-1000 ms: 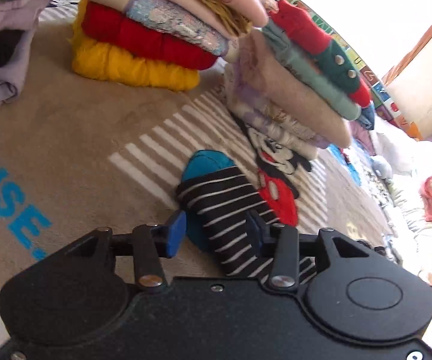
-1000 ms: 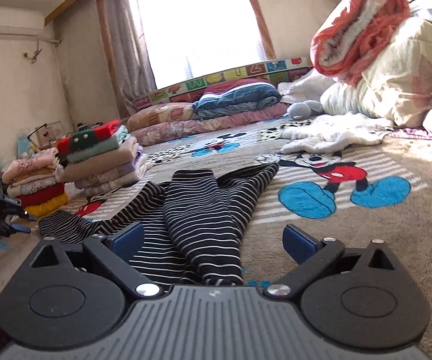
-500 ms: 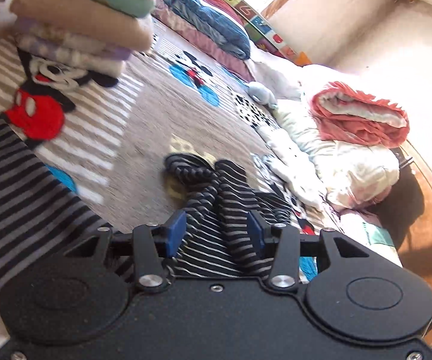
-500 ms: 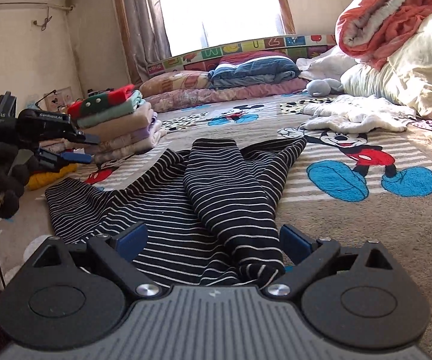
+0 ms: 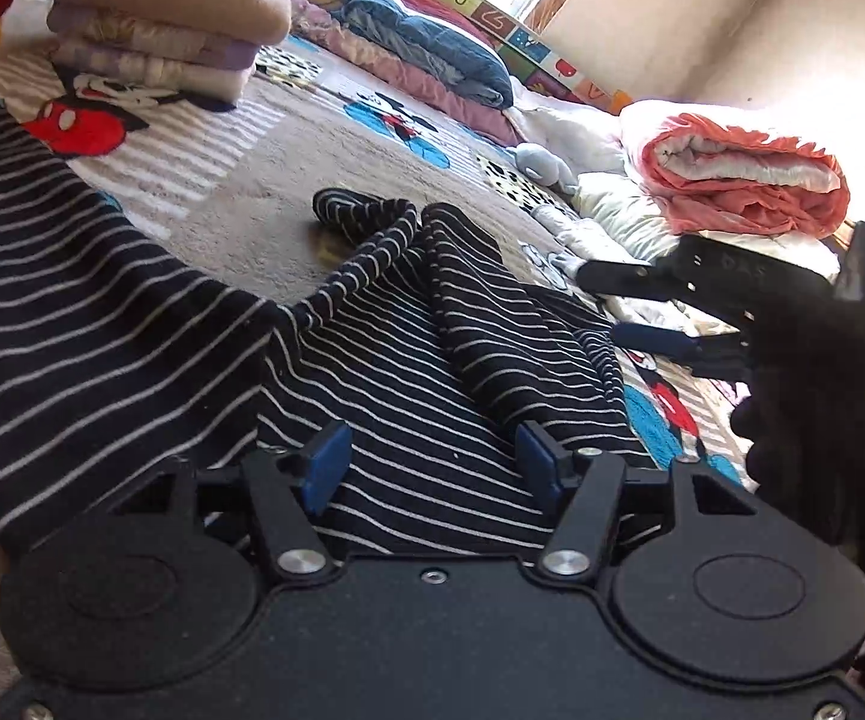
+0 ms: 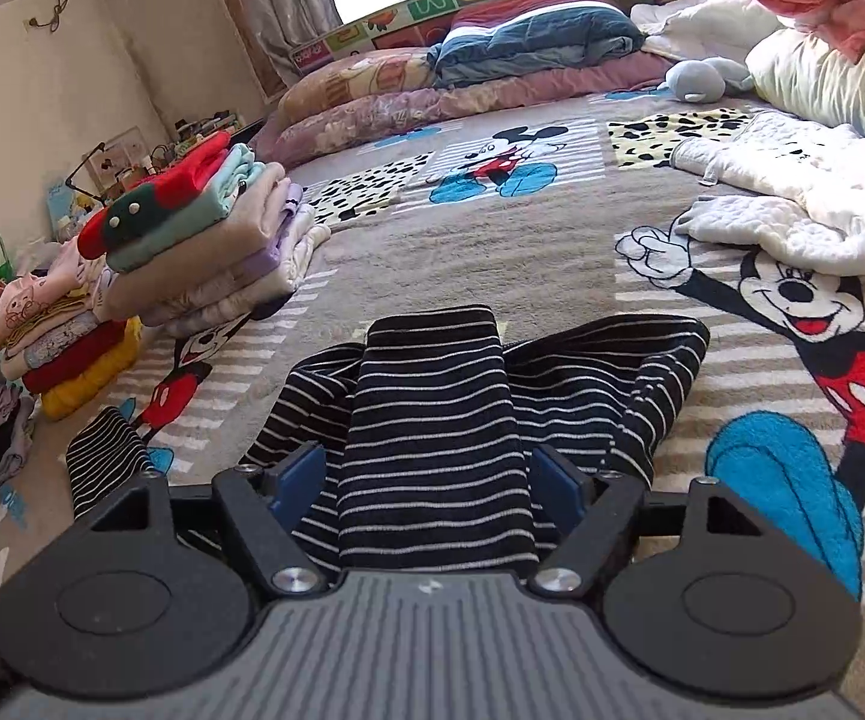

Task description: Fold clothes

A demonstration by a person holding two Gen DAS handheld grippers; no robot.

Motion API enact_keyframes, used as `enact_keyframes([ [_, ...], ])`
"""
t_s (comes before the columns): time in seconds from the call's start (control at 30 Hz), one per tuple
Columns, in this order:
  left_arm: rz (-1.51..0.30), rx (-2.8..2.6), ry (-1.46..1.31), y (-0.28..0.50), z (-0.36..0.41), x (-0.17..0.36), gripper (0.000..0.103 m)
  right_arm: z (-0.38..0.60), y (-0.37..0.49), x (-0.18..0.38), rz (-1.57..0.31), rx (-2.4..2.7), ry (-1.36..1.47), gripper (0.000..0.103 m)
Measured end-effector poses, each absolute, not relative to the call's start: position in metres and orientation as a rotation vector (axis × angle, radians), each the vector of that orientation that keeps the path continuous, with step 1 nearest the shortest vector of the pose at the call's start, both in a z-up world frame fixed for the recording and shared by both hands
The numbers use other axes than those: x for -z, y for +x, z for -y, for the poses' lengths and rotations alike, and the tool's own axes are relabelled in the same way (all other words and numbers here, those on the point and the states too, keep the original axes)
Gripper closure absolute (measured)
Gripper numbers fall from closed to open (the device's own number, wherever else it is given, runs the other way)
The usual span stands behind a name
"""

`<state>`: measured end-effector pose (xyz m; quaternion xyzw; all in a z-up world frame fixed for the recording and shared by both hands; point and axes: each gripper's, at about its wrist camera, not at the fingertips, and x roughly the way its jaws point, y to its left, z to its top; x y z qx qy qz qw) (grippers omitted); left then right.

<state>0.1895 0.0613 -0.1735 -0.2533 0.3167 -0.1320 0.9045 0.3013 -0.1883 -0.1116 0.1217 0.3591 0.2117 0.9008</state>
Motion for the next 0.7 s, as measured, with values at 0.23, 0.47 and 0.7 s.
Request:
enact_keyframes([
  [0.23,-0.672,0.313,-0.528,0.189,-0.065,0.180,0.042,0.172,0.373,0.135,-0.869,-0.403,0.252,0.031],
  [0.47,-0.671,0.341,-0.540,0.192,-0.069,0.185,0.042,0.170,0.402,0.150,-0.907,-0.393,0.258,0.072],
  [0.7,-0.668,0.352,-0.560,0.192,-0.072,0.186,0.042,0.176,0.385,0.128,-0.811,-0.425,0.264,0.097],
])
